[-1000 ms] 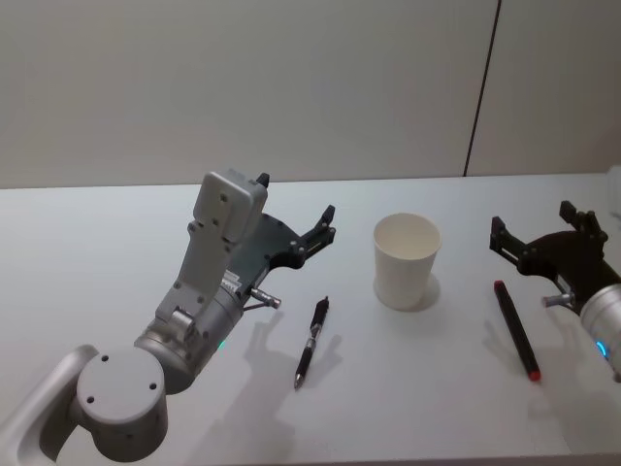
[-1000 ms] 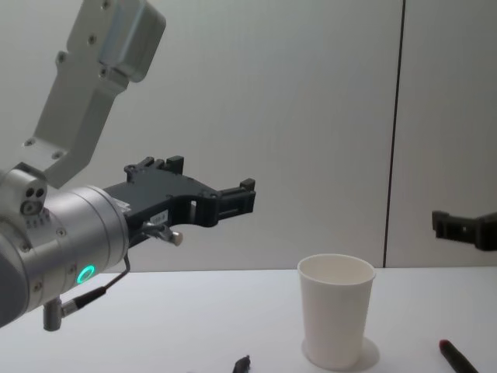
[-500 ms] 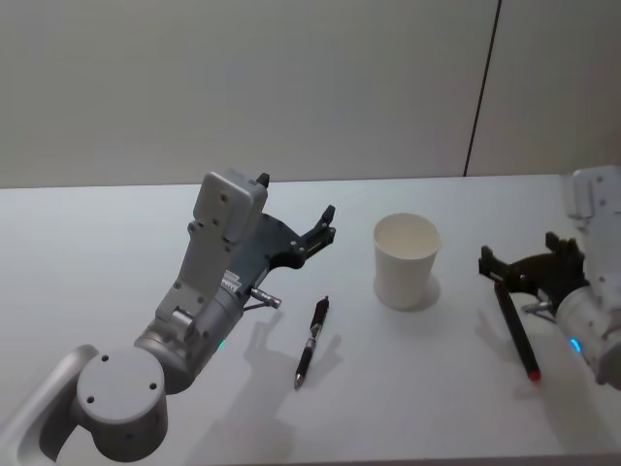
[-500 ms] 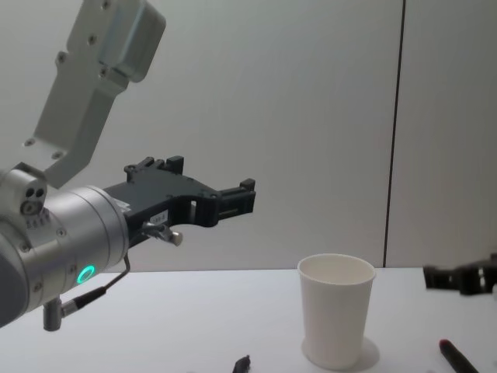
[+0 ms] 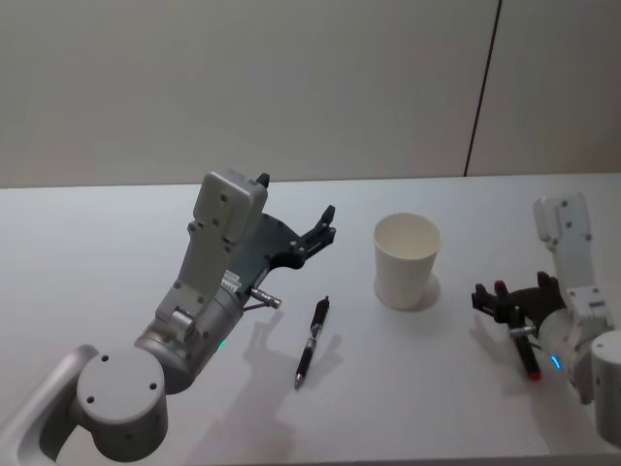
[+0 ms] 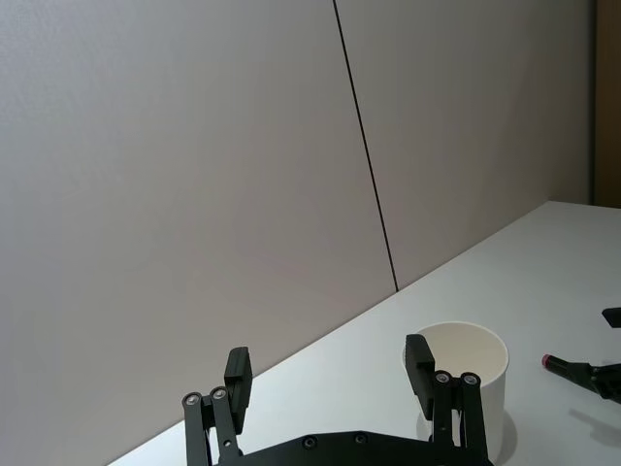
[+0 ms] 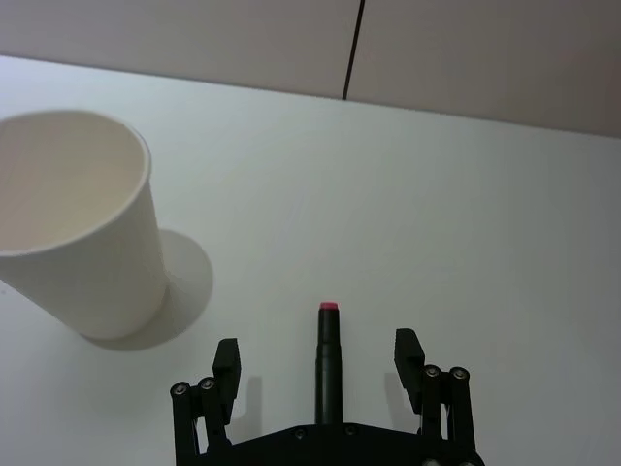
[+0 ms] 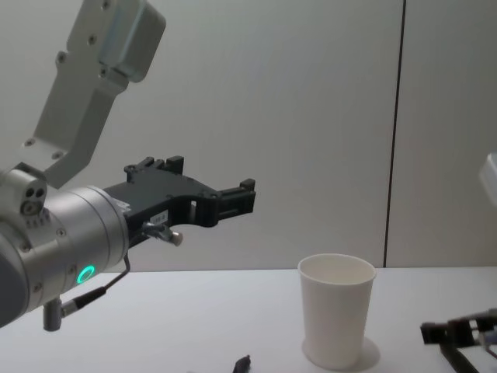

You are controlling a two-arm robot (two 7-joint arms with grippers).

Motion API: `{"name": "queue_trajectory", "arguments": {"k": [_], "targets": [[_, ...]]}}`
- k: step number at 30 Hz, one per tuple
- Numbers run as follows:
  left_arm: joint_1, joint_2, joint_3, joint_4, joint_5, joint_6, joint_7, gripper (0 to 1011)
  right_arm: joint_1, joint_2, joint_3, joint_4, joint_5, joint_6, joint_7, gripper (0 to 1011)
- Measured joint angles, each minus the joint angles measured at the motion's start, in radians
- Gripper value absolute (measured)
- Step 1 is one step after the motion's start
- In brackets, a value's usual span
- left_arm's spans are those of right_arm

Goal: Place the pen into the pen holder.

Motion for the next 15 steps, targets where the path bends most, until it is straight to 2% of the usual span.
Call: {"name": "queue_trajectory", "arguments": {"k": [15], "targets": [[0.000, 0.000, 0.000, 0.000, 0.000, 0.000, 0.000, 1009, 0.025, -0.023, 0.011, 0.092, 0.025, 0.020, -0.031, 1001]]}}
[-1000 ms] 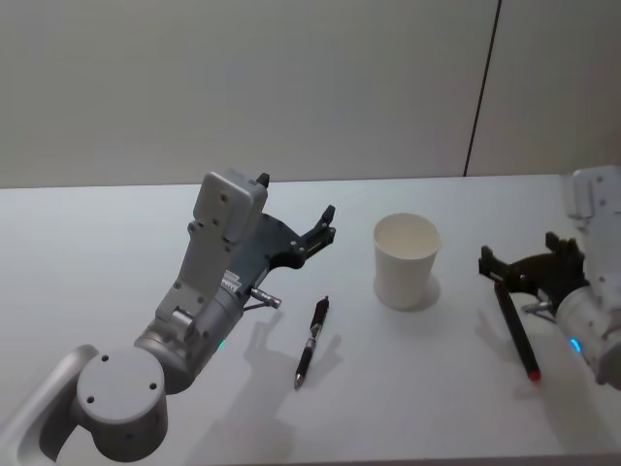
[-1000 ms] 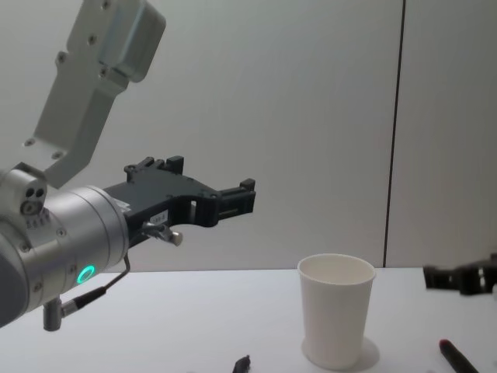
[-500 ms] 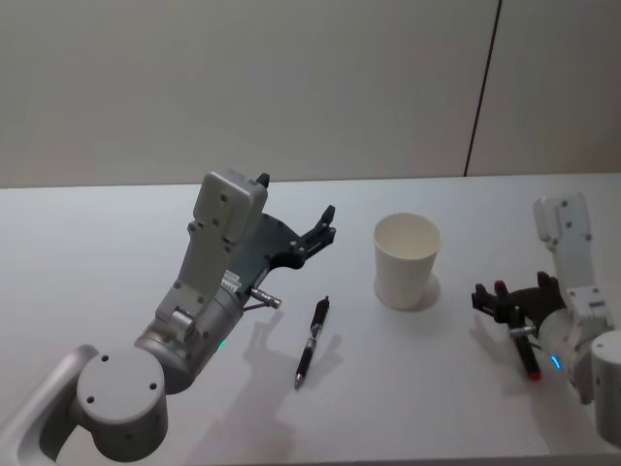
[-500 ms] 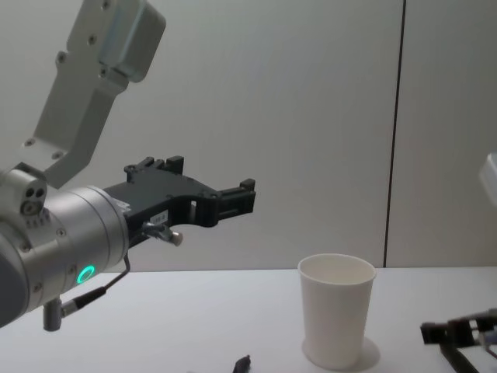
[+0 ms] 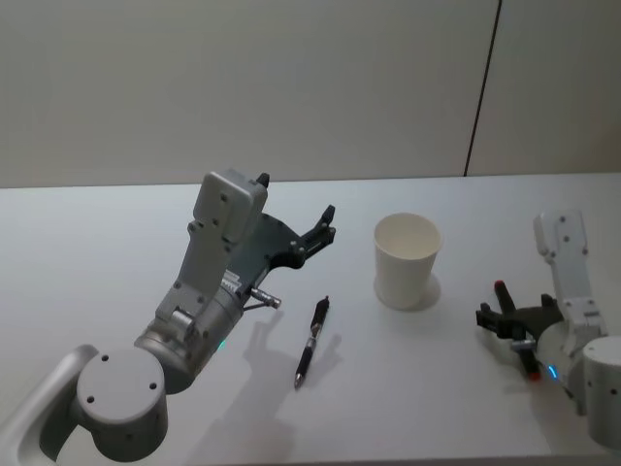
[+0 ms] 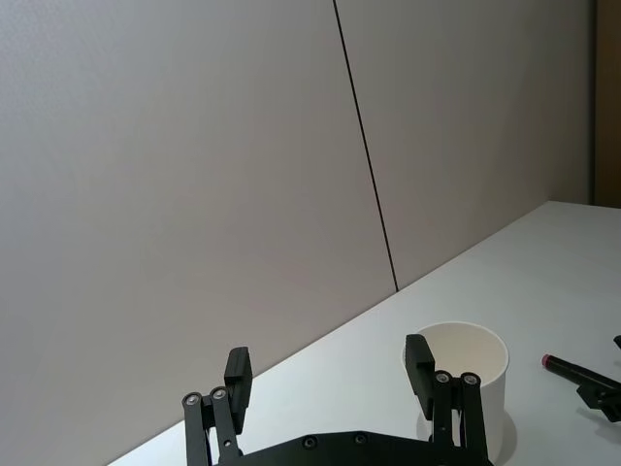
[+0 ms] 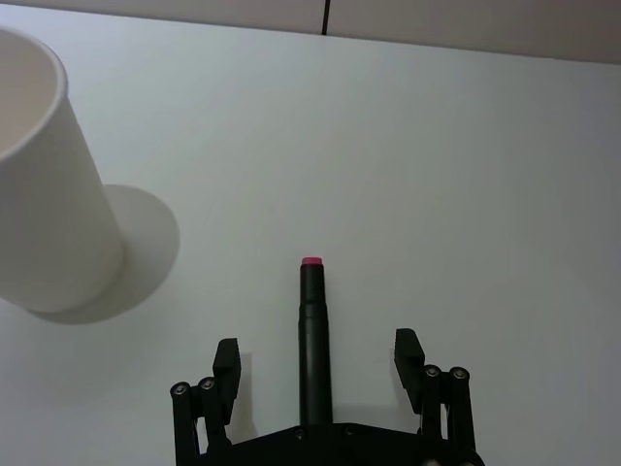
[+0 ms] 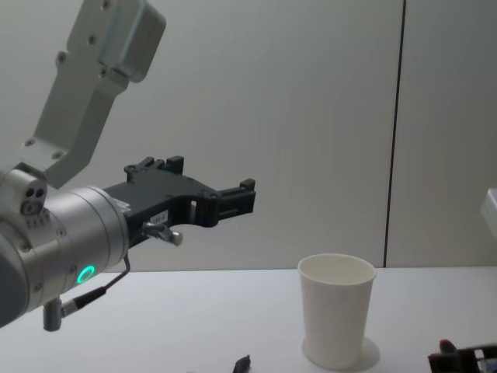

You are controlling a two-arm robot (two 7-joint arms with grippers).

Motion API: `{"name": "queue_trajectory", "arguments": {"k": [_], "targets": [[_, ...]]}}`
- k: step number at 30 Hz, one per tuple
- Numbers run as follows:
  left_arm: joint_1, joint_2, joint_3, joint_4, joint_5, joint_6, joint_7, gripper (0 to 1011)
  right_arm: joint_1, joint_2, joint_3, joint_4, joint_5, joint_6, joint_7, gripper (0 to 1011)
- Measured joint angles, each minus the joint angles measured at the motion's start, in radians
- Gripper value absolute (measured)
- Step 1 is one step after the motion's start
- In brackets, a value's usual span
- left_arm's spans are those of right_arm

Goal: Place the pen into the pen holder.

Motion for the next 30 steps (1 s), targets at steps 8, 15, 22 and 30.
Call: {"name": "queue_trajectory", "arguments": {"k": [8, 15, 22, 30], "targets": [[0.000, 0.000, 0.000, 0.000, 0.000, 0.000, 0.000, 1009, 0.012, -0.007, 0.004, 0.041, 0.005, -0.009, 0.008, 850], [0.000, 0.000, 0.000, 0.000, 0.000, 0.000, 0.000, 1009, 0.023, -0.015, 0.005, 0.071, 0.007, -0.022, 0.020, 652], [0.000, 0.000, 0.000, 0.000, 0.000, 0.000, 0.000, 1009, 0.031, -0.022, 0.004, 0.094, 0.007, -0.034, 0.031, 426], [0.000, 0.000, 0.000, 0.000, 0.000, 0.000, 0.000, 1009, 0.034, -0.026, 0.004, 0.106, 0.001, -0.041, 0.038, 195]]}}
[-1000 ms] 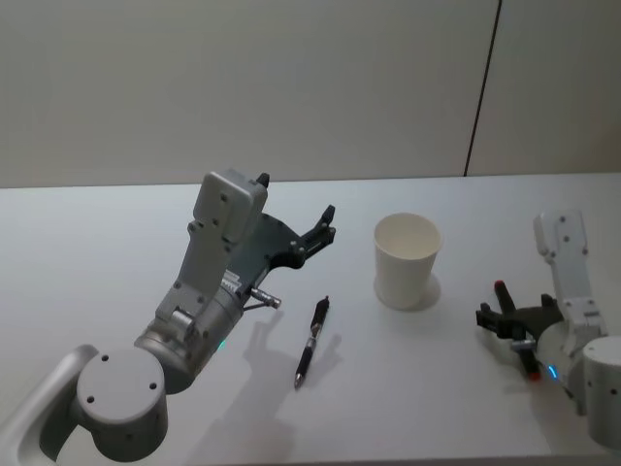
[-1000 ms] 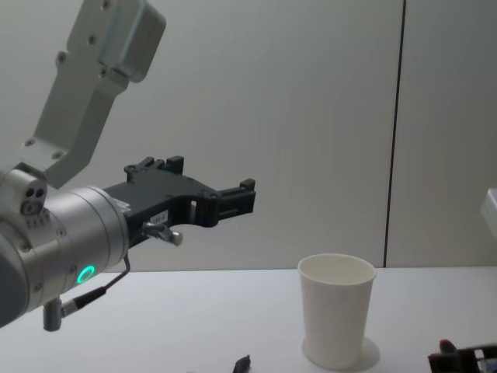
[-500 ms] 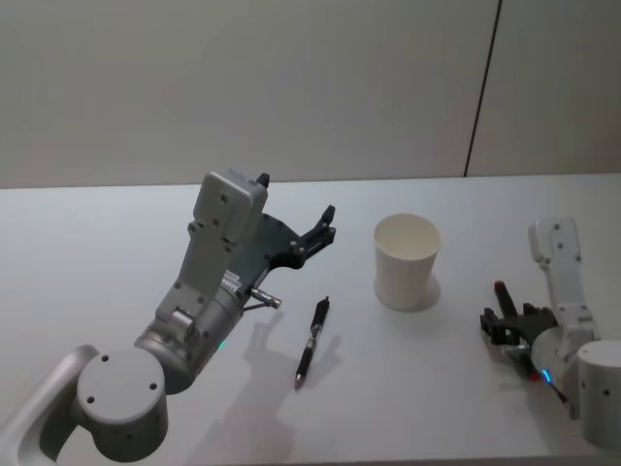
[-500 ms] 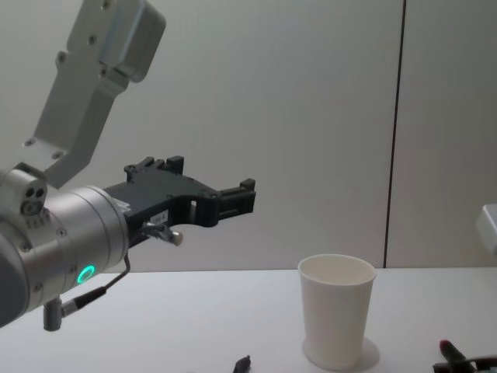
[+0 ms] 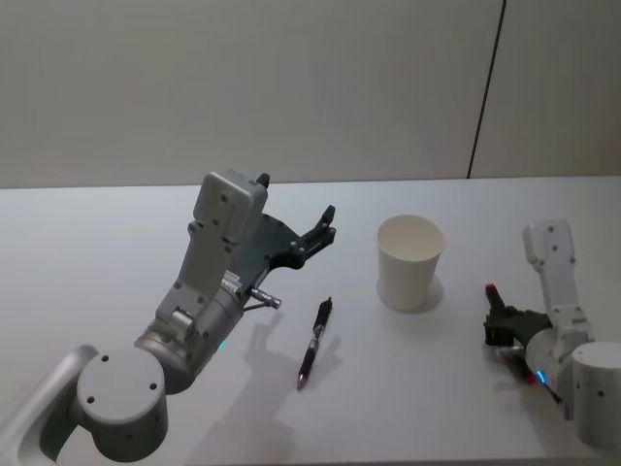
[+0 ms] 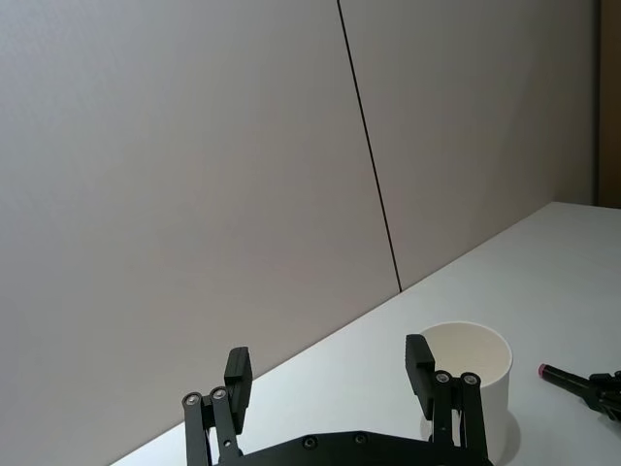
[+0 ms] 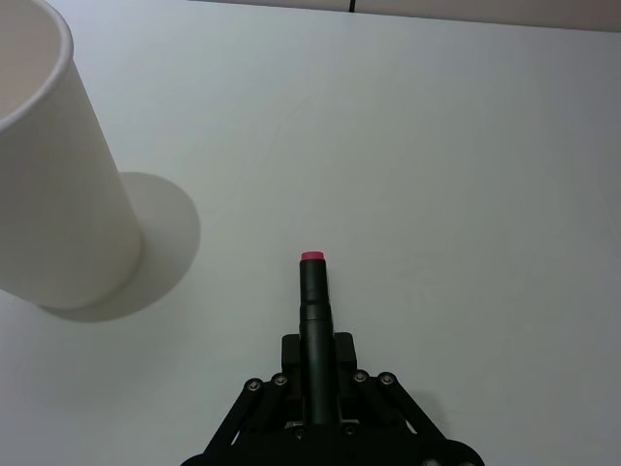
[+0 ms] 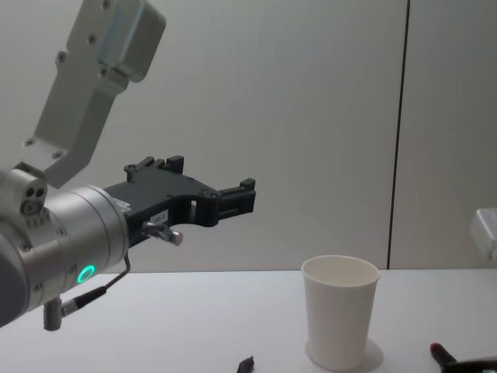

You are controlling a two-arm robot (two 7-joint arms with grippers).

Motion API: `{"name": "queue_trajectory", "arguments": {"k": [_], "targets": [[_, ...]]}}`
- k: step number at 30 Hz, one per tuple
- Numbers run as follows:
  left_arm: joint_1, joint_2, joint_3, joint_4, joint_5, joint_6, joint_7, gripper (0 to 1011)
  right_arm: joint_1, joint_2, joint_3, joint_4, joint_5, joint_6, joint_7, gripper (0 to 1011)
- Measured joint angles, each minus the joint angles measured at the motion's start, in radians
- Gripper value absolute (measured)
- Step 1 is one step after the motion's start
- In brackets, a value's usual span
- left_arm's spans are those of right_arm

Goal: Place the pen into the pen holder.

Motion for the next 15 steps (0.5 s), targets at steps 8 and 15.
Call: {"name": "queue_trajectory", "arguments": {"k": [8, 15], "targets": [[0.000, 0.000, 0.000, 0.000, 0.000, 0.000, 0.000, 1009, 0.001, -0.003, 0.000, 0.006, -0.008, -0.004, 0.004, 184], [0.000, 0.000, 0.000, 0.000, 0.000, 0.000, 0.000, 1009, -0.009, -0.001, 0.000, -0.002, -0.019, -0.030, 0.010, 184]]}}
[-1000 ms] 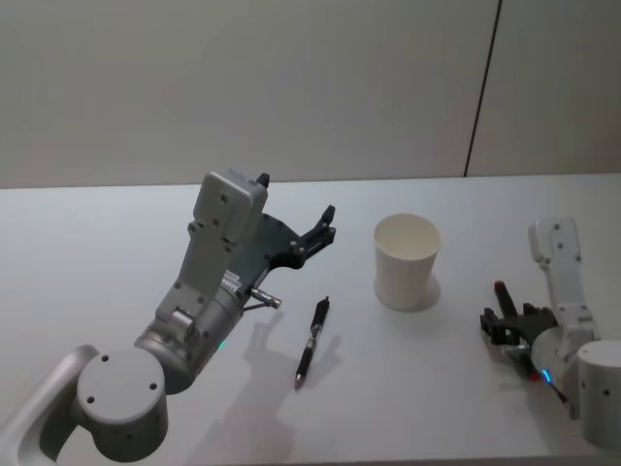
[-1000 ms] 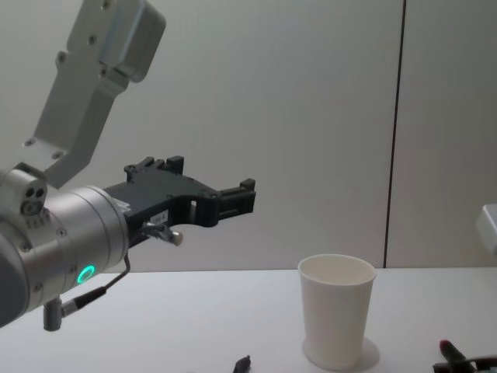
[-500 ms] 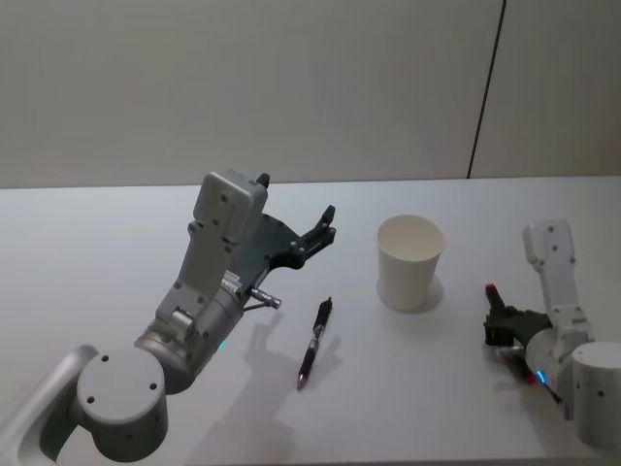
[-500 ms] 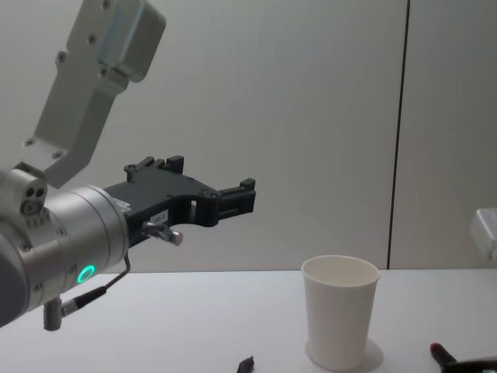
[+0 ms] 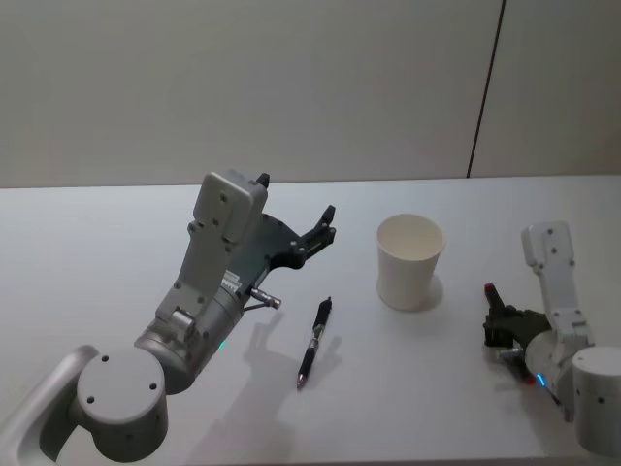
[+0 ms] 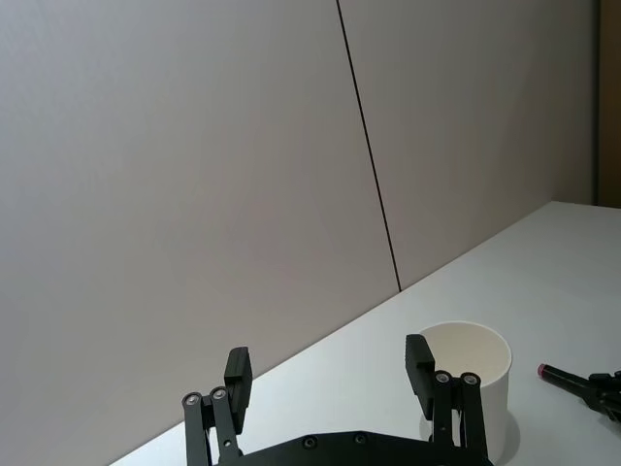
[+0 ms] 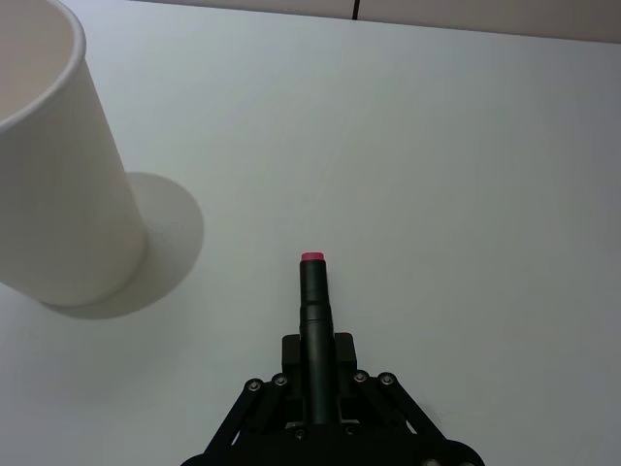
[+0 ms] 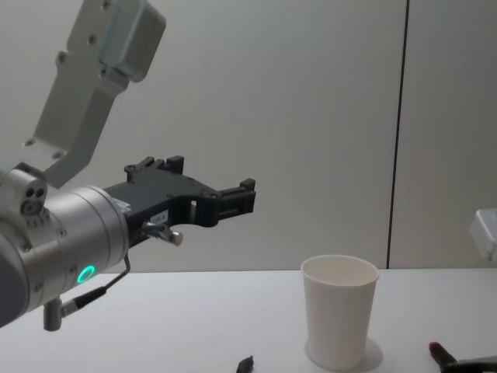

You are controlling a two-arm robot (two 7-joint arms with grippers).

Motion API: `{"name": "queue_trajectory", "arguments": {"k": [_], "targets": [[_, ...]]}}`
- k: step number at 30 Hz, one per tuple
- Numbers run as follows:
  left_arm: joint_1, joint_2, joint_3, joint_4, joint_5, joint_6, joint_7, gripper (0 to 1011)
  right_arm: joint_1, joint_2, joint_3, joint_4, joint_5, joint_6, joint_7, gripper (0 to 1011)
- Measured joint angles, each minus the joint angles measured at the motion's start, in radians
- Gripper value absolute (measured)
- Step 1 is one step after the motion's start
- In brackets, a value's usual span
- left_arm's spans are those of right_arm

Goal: Place the pen into the pen holder.

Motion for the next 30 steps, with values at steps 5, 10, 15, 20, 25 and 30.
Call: {"name": "queue_trajectory", "arguments": {"k": [5, 10, 15, 20, 25, 30], "targets": [[0.000, 0.000, 0.000, 0.000, 0.000, 0.000, 0.000, 1009, -0.012, 0.004, 0.000, -0.020, -0.006, -0.033, 0.011, 184], [0.000, 0.000, 0.000, 0.000, 0.000, 0.000, 0.000, 1009, -0.026, 0.011, 0.003, -0.048, -0.010, -0.091, 0.029, 184], [0.000, 0.000, 0.000, 0.000, 0.000, 0.000, 0.000, 1009, -0.038, 0.017, 0.005, -0.072, -0.012, -0.146, 0.047, 184], [0.000, 0.000, 0.000, 0.000, 0.000, 0.000, 0.000, 1009, -0.052, 0.025, 0.008, -0.099, -0.012, -0.215, 0.074, 184], [0.000, 0.000, 0.000, 0.000, 0.000, 0.000, 0.000, 1009, -0.062, 0.032, 0.012, -0.119, -0.011, -0.280, 0.100, 184], [0.000, 0.000, 0.000, 0.000, 0.000, 0.000, 0.000, 1009, -0.072, 0.039, 0.015, -0.138, -0.007, -0.359, 0.135, 184]]}}
